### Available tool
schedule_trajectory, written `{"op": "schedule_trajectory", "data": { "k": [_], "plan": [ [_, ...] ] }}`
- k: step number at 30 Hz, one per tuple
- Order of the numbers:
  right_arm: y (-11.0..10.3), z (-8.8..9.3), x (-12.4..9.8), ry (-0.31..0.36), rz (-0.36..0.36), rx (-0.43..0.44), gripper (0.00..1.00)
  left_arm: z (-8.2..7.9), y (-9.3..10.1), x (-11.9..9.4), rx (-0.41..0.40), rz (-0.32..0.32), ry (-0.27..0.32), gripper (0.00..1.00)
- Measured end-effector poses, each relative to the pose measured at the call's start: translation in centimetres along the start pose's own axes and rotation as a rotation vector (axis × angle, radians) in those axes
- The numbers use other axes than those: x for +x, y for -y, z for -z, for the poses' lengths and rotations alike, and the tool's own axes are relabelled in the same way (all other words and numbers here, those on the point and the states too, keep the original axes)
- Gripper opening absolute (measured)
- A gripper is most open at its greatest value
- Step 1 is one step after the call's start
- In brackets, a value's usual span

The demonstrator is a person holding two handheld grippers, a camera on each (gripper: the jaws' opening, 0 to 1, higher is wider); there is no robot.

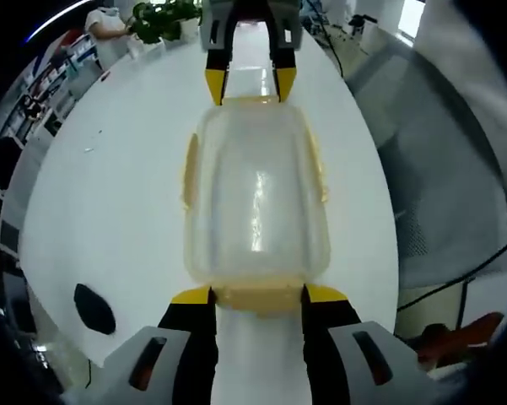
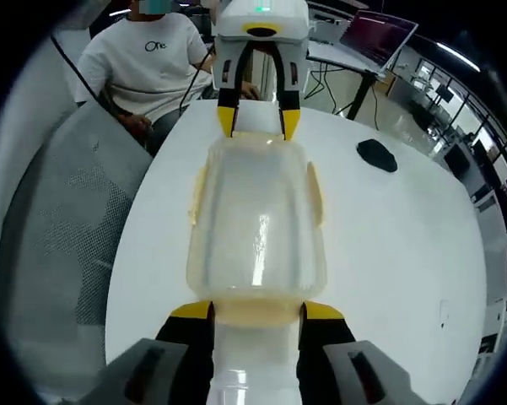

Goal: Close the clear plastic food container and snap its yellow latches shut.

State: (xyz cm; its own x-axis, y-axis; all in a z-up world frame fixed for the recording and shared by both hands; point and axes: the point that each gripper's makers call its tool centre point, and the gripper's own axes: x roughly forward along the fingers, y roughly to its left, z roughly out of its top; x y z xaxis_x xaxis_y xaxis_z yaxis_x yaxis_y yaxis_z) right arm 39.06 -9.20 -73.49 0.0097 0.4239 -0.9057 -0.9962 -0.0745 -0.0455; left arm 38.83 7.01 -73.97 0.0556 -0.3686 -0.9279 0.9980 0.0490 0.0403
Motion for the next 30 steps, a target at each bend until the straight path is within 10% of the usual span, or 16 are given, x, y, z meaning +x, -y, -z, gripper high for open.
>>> {"op": "schedule_trajectory", "data": {
  "k": [30],
  "plan": [
    [-0.2,1.6,-5.9,0.041,0.037,0.008,0.37,-5.7,-0.1,-3.2,0.007,-0.033,-0.009,0.37]
  ]
}}
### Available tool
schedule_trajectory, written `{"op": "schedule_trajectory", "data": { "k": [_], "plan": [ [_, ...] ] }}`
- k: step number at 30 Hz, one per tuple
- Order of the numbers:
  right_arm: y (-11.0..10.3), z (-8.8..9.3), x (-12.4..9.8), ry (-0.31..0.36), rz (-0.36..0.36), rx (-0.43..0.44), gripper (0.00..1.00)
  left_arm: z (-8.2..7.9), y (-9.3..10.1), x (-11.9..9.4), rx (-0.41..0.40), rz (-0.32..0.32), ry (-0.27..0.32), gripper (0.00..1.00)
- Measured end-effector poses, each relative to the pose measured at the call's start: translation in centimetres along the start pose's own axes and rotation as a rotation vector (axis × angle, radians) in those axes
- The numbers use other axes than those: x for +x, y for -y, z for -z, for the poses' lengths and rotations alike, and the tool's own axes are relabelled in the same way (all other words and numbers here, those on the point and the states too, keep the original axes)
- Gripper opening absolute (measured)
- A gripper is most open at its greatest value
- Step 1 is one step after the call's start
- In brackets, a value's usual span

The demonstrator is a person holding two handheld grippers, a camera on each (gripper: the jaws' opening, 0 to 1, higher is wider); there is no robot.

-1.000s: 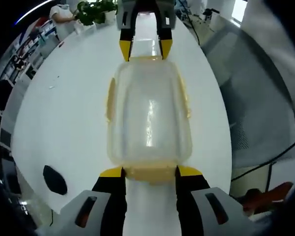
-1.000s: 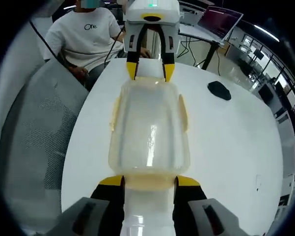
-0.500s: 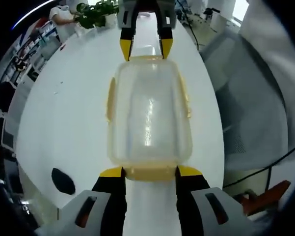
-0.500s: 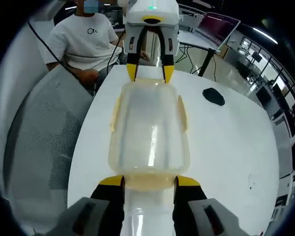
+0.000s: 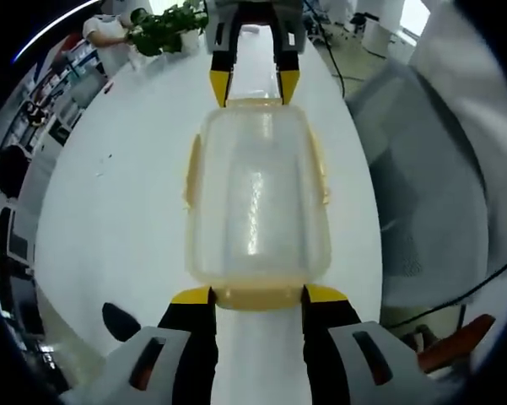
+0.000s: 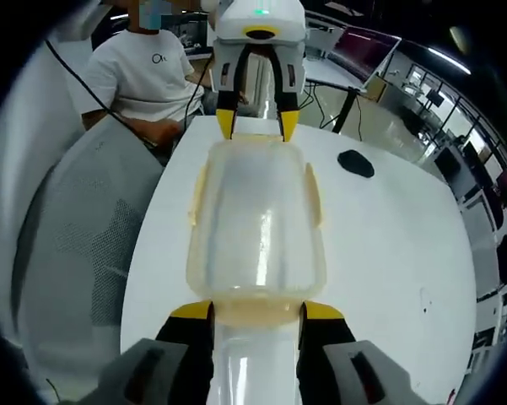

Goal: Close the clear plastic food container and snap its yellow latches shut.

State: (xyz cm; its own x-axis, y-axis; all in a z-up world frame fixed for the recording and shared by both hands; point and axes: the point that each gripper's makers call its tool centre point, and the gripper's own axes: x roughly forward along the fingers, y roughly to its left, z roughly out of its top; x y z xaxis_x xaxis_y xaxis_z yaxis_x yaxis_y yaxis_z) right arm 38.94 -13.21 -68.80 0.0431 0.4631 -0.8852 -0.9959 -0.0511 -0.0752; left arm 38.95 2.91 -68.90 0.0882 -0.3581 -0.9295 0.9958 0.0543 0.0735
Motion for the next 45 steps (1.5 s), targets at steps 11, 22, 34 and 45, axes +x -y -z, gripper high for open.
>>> {"op": "schedule_trajectory", "data": {
  "k": [11,22,34,45],
  "plan": [
    [0.5,2.3,-2.4,-0.001,0.0,0.009,0.37,-3.3,-0.6,0.1,0.006,-0.002,0.016,0.37],
    [0.3,4.7,-3.8,-0.01,-0.013,0.012,0.37,-6.0,-0.4,1.1,0.012,0.011,0.023,0.37],
    [-0.3,7.9,-4.8,-0.014,-0.023,0.014,0.37,-8.8,0.3,2.8,0.0,0.019,0.024,0.37],
    [0.0,10.8,-5.8,-0.011,-0.02,0.009,0.37,-11.5,0.0,4.3,0.001,0.002,0.02,0.37]
  ]
}}
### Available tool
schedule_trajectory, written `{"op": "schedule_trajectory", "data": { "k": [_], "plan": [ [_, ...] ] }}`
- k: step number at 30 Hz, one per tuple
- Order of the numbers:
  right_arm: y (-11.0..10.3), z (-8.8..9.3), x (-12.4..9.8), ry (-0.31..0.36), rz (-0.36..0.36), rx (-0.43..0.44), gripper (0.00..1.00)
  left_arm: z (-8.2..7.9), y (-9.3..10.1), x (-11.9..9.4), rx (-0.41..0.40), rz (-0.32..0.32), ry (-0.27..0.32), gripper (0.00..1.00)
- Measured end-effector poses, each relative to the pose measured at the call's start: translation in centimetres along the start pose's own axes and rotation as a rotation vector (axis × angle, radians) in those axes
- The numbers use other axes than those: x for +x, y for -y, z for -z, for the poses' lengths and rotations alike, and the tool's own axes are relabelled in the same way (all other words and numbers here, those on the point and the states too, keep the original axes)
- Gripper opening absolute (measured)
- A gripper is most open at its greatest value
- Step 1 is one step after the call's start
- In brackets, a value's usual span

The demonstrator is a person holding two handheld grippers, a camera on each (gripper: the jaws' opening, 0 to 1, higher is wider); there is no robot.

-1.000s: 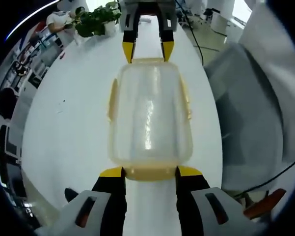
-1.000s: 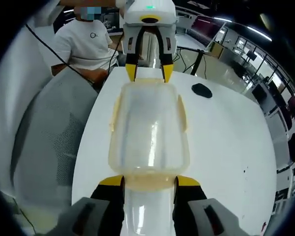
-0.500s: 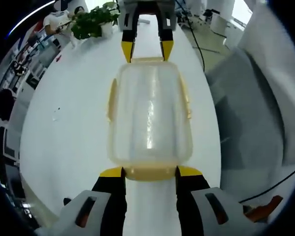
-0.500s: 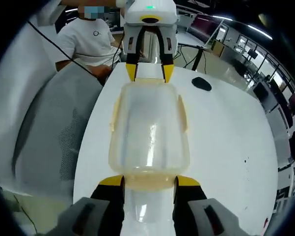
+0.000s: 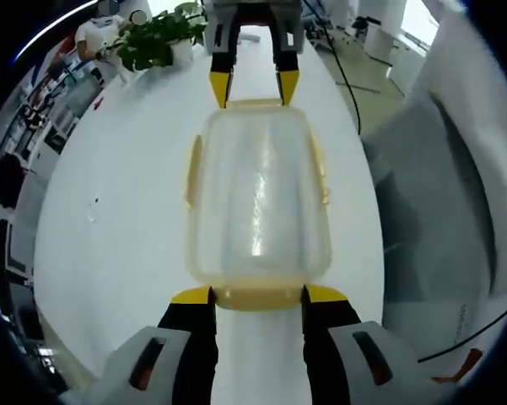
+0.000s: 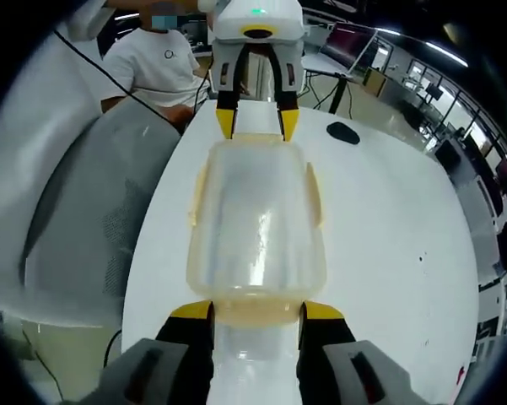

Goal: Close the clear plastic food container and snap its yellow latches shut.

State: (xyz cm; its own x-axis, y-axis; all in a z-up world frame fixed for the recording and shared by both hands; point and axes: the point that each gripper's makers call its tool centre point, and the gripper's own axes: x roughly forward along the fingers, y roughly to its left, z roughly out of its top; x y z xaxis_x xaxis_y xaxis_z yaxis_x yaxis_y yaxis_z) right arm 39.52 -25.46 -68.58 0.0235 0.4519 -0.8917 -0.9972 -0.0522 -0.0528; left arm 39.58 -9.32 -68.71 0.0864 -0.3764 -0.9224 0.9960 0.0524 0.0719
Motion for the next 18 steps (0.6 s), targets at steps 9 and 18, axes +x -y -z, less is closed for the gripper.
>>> {"op": "schedule_trajectory", "data": {
  "k": [9,18],
  "plan": [
    [0.1,1.8,-0.6,-0.004,0.001,-0.007,0.37,-1.7,-0.1,0.9,-0.008,0.001,0.005,0.37],
    [0.1,3.7,-1.2,-0.008,0.004,-0.013,0.37,-3.3,0.1,2.0,-0.011,0.002,0.01,0.37]
  ]
}}
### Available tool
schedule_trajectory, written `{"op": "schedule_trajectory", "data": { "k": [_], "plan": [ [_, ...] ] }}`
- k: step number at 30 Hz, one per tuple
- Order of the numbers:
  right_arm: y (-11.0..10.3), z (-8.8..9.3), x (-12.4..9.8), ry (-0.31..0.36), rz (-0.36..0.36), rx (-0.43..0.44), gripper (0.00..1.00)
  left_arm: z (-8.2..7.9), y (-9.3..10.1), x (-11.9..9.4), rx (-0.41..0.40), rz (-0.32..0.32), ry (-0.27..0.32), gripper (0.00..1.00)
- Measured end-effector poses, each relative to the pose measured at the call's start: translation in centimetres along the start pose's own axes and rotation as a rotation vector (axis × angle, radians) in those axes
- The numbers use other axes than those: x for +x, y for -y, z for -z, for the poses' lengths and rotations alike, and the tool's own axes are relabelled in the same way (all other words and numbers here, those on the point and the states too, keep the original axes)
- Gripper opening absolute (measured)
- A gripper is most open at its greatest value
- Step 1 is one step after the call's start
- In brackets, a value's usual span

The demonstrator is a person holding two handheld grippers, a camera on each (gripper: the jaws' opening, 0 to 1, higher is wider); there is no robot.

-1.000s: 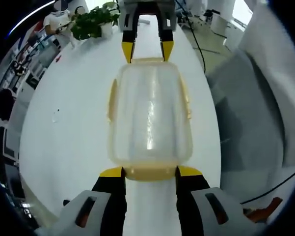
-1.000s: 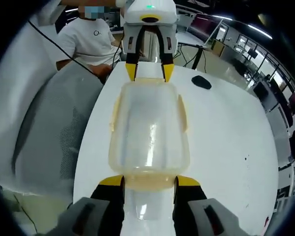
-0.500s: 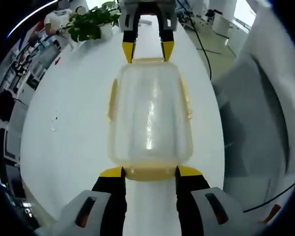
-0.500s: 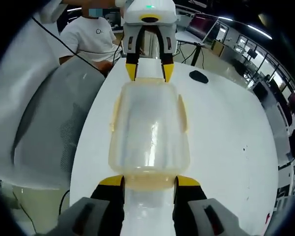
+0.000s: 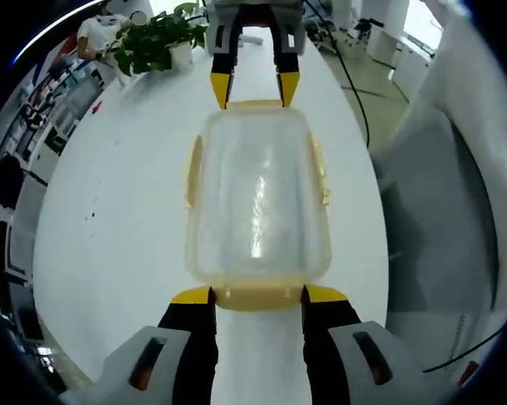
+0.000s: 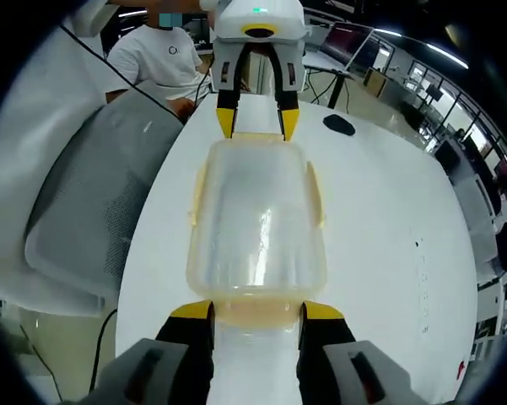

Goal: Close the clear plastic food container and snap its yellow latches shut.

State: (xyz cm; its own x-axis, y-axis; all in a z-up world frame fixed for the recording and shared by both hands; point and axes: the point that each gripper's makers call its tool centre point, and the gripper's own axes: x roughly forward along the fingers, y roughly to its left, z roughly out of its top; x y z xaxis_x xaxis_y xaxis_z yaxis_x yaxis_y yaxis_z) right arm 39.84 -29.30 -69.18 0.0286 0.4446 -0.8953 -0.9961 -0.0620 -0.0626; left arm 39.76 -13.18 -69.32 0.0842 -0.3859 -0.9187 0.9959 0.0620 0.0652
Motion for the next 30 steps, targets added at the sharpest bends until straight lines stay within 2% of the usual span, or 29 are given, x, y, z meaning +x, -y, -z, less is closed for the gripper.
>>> {"op": "schedule_trajectory", "data": {
  "k": [19,30],
  "plan": [
    [0.2,3.5,-0.6,-0.019,0.009,0.015,0.37,-2.9,-0.4,2.0,0.017,0.003,0.001,0.37],
    [0.5,4.7,-0.4,-0.032,0.004,0.009,0.37,-3.4,-0.7,3.2,0.012,0.013,0.006,0.37]
  ]
}}
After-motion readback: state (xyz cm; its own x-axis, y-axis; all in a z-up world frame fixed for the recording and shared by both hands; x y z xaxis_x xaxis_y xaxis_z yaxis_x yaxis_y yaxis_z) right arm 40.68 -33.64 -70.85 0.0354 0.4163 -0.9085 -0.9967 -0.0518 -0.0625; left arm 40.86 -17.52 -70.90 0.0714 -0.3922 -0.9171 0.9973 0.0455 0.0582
